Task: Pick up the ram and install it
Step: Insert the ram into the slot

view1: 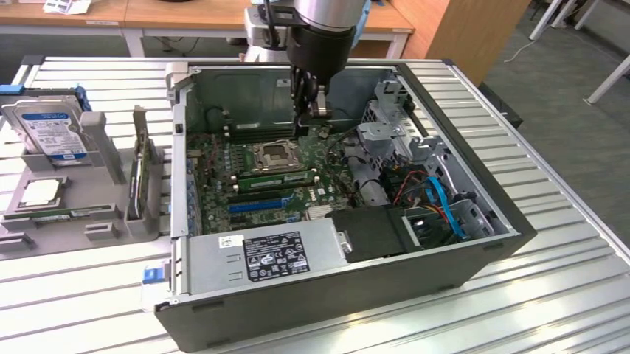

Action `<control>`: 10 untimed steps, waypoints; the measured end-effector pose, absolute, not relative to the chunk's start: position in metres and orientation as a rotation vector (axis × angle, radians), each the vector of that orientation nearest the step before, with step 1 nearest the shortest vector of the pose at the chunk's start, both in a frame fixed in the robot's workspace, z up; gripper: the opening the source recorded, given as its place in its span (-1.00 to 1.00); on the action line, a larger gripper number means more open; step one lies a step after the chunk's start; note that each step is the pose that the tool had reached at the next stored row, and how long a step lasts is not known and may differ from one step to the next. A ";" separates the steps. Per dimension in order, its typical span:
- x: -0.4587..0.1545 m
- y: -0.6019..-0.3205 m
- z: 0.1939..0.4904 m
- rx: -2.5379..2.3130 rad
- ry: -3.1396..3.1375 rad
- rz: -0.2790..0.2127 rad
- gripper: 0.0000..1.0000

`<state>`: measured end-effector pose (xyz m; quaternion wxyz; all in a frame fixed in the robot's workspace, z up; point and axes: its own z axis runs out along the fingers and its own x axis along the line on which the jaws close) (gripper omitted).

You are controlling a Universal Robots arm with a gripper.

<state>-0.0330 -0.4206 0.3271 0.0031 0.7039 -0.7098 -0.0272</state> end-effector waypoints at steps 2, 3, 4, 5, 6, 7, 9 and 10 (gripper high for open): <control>-0.031 -0.421 0.327 2.207 -2.225 -0.085 -0.80; -0.030 -0.421 0.327 2.207 -2.225 -0.085 -0.80; -0.029 -0.421 0.327 2.207 -2.225 -0.085 -0.80; -0.028 -0.421 0.327 2.207 -2.225 -0.085 -0.80; -0.026 -0.421 0.327 2.207 -2.225 -0.085 -0.80; -0.025 -0.421 0.327 2.207 -2.225 -0.085 -0.80; -0.022 -0.421 0.327 2.207 -2.225 -0.085 -0.80; -0.021 -0.421 0.327 2.207 -2.225 -0.085 -0.80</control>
